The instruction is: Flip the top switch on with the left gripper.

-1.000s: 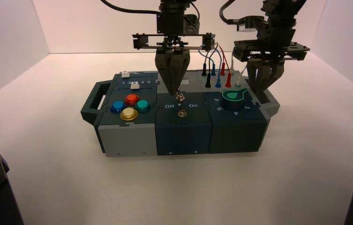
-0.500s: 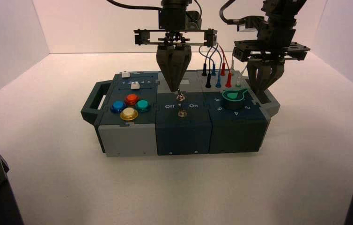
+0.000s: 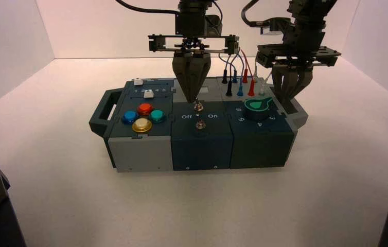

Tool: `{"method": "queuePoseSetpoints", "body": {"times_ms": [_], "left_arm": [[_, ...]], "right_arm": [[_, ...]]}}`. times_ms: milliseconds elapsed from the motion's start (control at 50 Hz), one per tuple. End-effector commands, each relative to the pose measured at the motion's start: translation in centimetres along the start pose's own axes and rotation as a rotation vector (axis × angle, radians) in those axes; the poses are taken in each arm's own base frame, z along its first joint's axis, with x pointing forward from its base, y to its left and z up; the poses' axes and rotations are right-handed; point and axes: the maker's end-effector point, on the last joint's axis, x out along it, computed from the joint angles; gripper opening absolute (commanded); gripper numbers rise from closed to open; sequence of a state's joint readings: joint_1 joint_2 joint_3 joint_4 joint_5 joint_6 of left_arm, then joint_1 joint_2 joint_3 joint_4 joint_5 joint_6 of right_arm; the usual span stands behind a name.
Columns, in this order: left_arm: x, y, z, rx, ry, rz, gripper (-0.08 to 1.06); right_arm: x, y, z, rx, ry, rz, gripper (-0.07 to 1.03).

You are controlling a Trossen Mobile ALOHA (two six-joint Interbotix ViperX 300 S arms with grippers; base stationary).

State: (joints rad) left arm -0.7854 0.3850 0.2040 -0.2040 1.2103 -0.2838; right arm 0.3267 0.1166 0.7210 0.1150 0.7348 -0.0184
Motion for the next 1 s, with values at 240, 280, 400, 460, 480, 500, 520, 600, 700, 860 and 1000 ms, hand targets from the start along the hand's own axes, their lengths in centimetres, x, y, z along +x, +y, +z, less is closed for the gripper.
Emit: {"method": "queuePoseSetpoints", "body": {"times_ms": [240,280,400,460,480,500,520,600,700,860,1000], "left_arm": [[-1.2,-2.4,-0.4,0.048,-0.031,-0.012,-0.03],[-1.2,-2.5,-0.4,0.052,-0.029,-0.011,-0.03],[-1.4,-3.0,-0.4,0.061,-0.032,-0.011,-0.03],[-1.5,-3.2,-0.1,0.064,-0.039,-0.013,-0.03],[-1.6,-3.4,-0.1,0.066,-0.041,-0.014,-0.03],[-1.5,-3.4,-0.1,0.065,-0.040,-0.013,-0.03],[-1.6,-3.6,0.0,0.068,-0.042,-0.015,-0.03],[-1.6,-3.9,0.1,0.072,-0.038,-0.012,-0.03],[-1.1,-4.0,0.0,0.076,-0.021,-0.004,-0.03],[-1.0,-3.8,0.0,0.079,-0.026,0.001,-0.03],[-2.1,-3.7,0.0,0.091,-0.068,0.008,-0.03]], "right_arm": [[0.2,0.3,-0.1,-0.019,0.005,-0.003,-0.02],[0.3,0.2,-0.2,-0.018,0.007,-0.003,-0.02],[0.2,0.2,-0.2,-0.019,0.007,-0.003,-0.02],[0.2,0.2,-0.2,-0.019,0.007,-0.003,-0.02],[0.2,0.3,-0.1,-0.019,0.005,-0.003,-0.02],[0.2,0.3,-0.1,-0.019,0.005,-0.003,-0.02],[0.3,0.2,-0.2,-0.018,0.008,-0.003,-0.02],[0.2,0.2,-0.2,-0.019,0.007,-0.003,-0.02],[0.2,0.2,-0.2,-0.019,0.007,-0.003,-0.02],[0.3,0.3,-0.3,-0.017,0.013,-0.002,-0.02],[0.3,0.2,-0.3,-0.018,0.012,-0.003,-0.02]]}}
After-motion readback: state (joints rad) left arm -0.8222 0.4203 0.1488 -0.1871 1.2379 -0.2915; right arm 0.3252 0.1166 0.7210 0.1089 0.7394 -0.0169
